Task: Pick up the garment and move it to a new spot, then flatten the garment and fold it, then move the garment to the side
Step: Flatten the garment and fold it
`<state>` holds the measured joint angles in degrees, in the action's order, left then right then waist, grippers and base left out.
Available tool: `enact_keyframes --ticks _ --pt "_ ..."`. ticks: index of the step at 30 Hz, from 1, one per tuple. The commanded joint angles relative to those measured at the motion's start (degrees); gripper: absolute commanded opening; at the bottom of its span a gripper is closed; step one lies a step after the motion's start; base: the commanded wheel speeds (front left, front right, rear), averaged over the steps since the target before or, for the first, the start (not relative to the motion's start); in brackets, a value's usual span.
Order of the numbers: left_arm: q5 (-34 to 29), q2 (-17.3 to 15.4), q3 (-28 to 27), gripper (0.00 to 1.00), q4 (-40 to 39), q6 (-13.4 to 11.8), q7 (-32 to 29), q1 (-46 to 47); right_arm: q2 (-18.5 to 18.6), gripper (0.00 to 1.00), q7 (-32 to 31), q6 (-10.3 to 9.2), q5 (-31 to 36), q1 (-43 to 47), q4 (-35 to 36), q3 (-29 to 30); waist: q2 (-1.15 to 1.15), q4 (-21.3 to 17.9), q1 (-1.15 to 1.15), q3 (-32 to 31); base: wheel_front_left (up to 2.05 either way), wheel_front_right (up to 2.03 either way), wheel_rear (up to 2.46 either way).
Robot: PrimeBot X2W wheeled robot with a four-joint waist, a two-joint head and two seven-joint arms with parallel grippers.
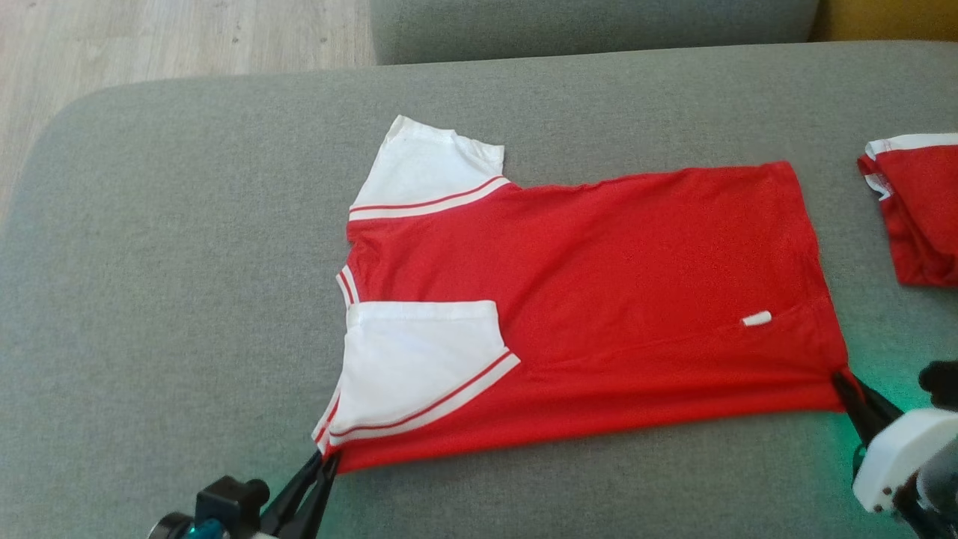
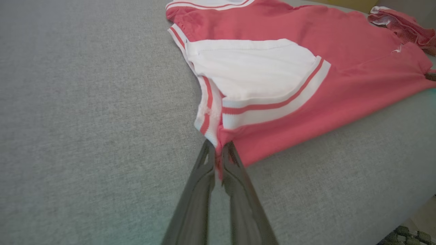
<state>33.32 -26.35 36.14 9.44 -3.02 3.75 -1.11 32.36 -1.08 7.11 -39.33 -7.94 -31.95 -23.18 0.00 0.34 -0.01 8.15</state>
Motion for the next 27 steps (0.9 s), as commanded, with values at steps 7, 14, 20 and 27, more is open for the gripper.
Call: enact_keyframes --ticks 7,14,20,27 --pt "-0.03 -1.79 -1.64 1.00 -1.23 -1.30 0.16 1.44 0.50 0.66 -0.82 0.37 2.11 5.96 5.09 7.13 0.00 -0.44 0.01 -0.53 0.00 0.00 0.00" --pt "0.01 -3.51 -4.65 1.00 -2.91 -2.65 0.49 5.03 -2.98 1.00 1.58 0.37 8.11 7.52 11.64 13.99 0.00 -2.93 0.01 -0.70 0.00 0.00 0.00" --pt "-1.16 -8.34 -7.10 1.00 -6.38 0.46 -5.00 17.81 -6.60 1.00 2.31 0.37 13.29 6.99 18.17 16.55 0.00 -5.75 0.01 2.04 0.00 0.00 0.00" --pt "4.40 -8.62 -6.39 1.00 -0.07 8.66 -20.58 39.44 -9.31 1.00 1.48 0.37 16.11 4.48 22.55 16.14 0.00 -9.54 0.01 8.71 0.00 0.00 0.00"
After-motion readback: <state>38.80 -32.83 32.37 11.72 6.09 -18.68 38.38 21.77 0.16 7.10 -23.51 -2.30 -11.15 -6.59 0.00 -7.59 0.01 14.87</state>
